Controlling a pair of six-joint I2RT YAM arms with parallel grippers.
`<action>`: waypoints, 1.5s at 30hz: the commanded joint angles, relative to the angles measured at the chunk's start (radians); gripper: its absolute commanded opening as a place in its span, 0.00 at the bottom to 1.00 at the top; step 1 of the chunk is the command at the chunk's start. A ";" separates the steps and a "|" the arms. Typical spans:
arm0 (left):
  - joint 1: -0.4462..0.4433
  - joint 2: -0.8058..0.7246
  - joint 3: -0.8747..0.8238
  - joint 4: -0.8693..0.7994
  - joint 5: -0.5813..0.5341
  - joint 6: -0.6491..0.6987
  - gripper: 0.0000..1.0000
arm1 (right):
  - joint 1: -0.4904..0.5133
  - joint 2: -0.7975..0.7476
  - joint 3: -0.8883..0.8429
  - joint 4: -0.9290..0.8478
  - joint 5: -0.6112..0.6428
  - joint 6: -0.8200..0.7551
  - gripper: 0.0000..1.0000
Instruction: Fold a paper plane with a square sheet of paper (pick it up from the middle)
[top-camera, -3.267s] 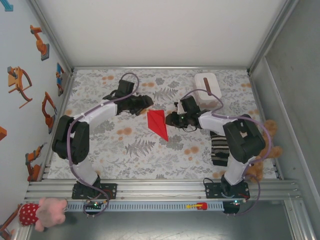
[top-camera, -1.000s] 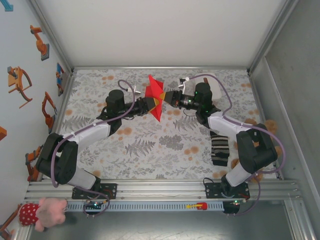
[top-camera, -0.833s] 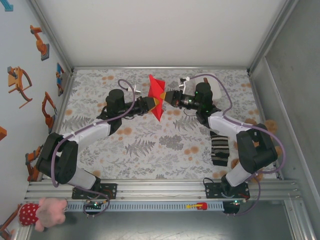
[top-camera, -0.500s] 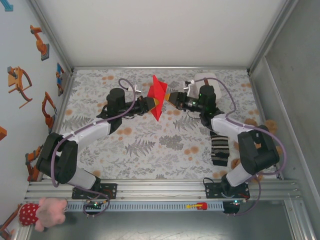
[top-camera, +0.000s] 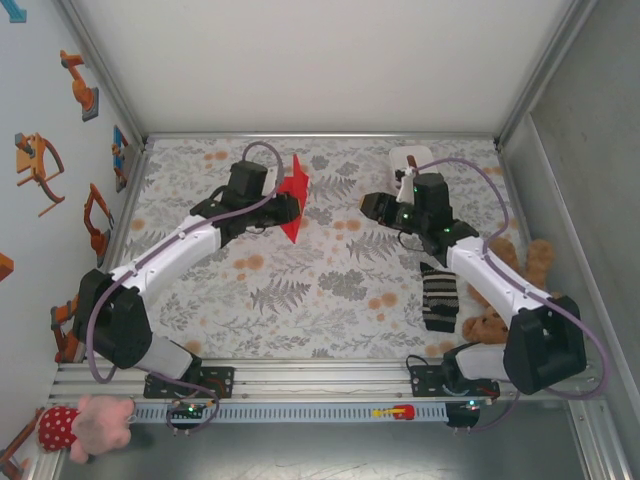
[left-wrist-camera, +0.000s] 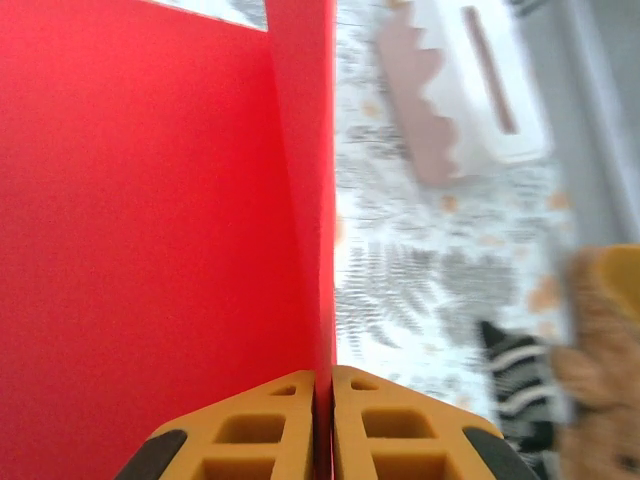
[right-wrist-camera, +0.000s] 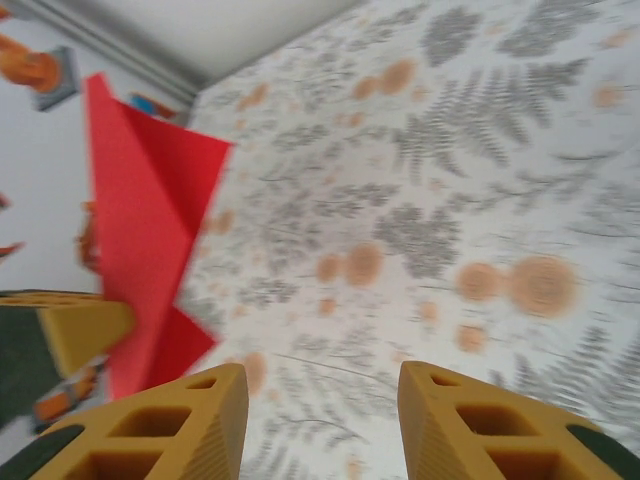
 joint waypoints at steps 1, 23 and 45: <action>-0.028 0.045 0.082 -0.318 -0.370 0.153 0.12 | -0.002 -0.020 0.031 -0.172 0.176 -0.102 0.42; -0.220 0.693 0.491 -0.754 -1.064 0.082 0.13 | -0.004 0.000 -0.007 -0.203 0.273 -0.039 0.38; -0.256 0.747 0.519 -0.620 -0.693 0.029 0.30 | -0.004 0.021 -0.027 -0.194 0.264 0.000 0.36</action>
